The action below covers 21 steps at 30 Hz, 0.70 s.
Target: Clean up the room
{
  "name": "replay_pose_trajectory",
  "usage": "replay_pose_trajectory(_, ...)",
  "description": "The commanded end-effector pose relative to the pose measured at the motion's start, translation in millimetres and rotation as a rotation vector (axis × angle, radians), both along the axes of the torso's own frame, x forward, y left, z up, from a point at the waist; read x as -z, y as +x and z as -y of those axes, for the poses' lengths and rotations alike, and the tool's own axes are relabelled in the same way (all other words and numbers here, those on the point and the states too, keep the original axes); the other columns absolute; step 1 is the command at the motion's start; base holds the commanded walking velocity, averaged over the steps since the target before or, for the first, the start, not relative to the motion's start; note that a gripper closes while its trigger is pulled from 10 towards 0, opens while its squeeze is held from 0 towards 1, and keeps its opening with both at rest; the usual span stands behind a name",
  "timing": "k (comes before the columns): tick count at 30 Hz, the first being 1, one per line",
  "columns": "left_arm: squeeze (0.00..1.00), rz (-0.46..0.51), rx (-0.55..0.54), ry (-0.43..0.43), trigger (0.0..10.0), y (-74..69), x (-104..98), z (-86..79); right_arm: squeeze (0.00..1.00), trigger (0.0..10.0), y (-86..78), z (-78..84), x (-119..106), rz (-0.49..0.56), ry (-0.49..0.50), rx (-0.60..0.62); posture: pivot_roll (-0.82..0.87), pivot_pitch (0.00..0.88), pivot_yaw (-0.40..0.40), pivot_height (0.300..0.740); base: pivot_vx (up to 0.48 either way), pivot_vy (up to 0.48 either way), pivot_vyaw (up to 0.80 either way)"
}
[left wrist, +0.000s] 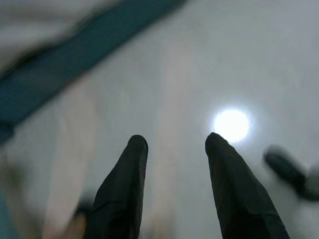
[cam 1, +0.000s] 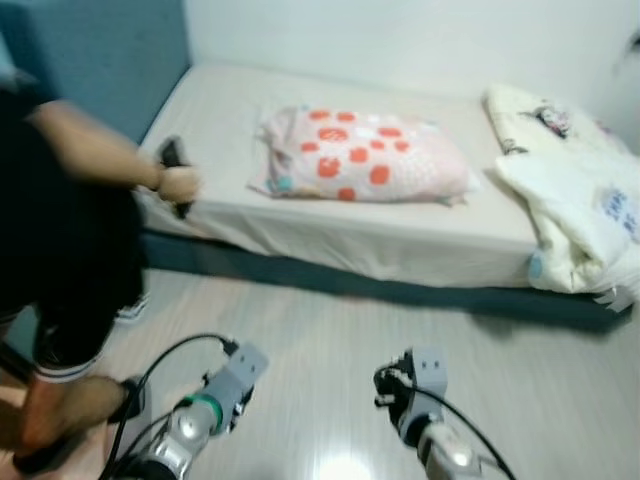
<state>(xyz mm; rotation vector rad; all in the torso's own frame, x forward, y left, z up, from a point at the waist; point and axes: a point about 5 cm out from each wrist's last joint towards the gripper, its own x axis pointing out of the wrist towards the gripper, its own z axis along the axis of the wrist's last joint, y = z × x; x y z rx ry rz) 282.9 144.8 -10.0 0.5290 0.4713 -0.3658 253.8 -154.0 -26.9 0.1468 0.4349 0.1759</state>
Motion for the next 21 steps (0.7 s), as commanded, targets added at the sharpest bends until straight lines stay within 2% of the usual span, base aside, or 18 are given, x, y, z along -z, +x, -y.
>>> replay_pose_trajectory(1, 0.0, 0.02, 0.02, -0.031, 10.0, -1.2, -1, 6.6, 0.0, 10.0, -2.6, 0.9, 3, -0.016, -0.001, 0.005, 0.08, 0.04, -0.014, 0.737, 0.0, 0.0, -0.78)
replay_pose_trajectory(10, 0.0, 0.087, 0.028, -0.06, 10.0, 5.8, -11, 12.5, 0.0, 10.0, -2.8, 1.6, 3, -0.016, 0.0, 0.01, 0.08, 0.04, -0.014, 0.737, 0.0, 0.0, -0.78)
replay_pose_trajectory(20, 0.0, 0.1, -0.016, -0.039, 10.0, 7.7, -12, 3.9, 0.0, 10.0, -1.8, 2.3, 1, 0.0, -0.007, 0.009, 0.08, 0.04, -0.014, 0.737, 0.0, 0.0, -0.78)
replay_pose_trajectory(21, 0.0, 0.093, -0.021, -0.035, 10.0, 7.1, -11, 2.2, 0.0, 10.0, -1.1, 2.7, 0, 0.01, -0.011, 0.009, 0.08, 0.04, -0.014, 0.737, 0.0, 0.0, 0.0)
